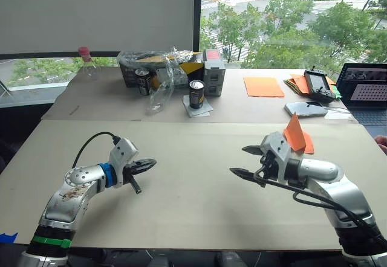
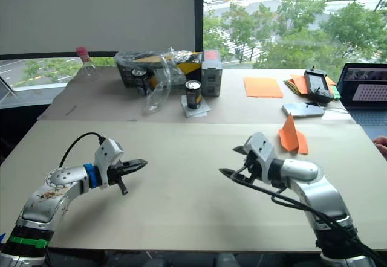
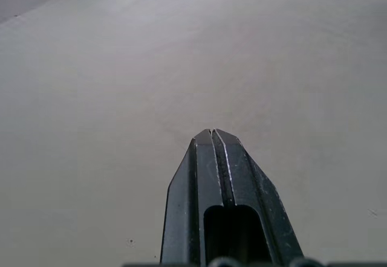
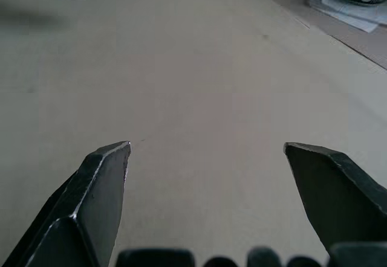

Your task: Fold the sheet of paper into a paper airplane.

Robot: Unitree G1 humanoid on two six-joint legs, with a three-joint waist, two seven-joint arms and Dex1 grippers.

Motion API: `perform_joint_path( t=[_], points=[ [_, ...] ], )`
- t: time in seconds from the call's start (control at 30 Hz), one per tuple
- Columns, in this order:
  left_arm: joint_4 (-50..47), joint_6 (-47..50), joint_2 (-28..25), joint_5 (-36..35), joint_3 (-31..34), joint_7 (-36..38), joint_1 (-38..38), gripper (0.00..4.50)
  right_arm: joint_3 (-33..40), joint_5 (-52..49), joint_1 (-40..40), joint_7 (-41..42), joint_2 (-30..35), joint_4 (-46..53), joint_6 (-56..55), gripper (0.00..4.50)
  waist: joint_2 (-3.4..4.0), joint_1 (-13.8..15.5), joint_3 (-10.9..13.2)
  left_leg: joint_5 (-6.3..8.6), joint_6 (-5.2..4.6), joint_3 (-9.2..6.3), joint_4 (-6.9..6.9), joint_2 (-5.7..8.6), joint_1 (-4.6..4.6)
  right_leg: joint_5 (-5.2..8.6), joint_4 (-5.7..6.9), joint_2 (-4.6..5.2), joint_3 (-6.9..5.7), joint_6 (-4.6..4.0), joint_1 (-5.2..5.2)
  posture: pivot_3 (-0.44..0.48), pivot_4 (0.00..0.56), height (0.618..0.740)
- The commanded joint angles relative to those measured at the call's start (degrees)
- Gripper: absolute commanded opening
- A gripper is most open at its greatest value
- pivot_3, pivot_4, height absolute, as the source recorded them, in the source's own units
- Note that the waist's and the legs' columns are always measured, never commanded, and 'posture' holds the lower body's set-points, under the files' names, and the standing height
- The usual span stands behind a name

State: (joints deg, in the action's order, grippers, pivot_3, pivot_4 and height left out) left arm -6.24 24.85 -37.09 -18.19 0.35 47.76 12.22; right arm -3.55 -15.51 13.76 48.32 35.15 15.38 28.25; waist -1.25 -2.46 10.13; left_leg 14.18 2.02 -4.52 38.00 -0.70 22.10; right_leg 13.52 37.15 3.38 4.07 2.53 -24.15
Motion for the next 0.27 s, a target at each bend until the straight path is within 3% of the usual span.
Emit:
perform_joint_path(
  t=[0.03,0.27],
  points=[
    [-3.26,-3.13,2.76,0.91,-0.38,-2.72,-0.86,0.0,0.99,1.65,-0.25,-3.77,-2.66,-1.4,-5.1,4.46,-0.01,0.02,0.0,-0.01,0.01,0.0,0.0,0.0,-0.01,-0.02,-0.01,0.0,-0.01,0.0,0.01,0.0,0.15,0.732],
    [-2.94,-4.81,8.05,0.45,0.43,-6.51,-2.87,0.0,0.49,3.12,-2.3,-6.77,-6.09,-4.29,-8.41,4.46,-0.01,0.05,-0.01,-0.01,0.01,-0.02,0.0,-0.01,-0.01,-0.03,0.0,0.0,-0.01,-0.01,0.0,0.0,0.15,0.732]
  ],
)
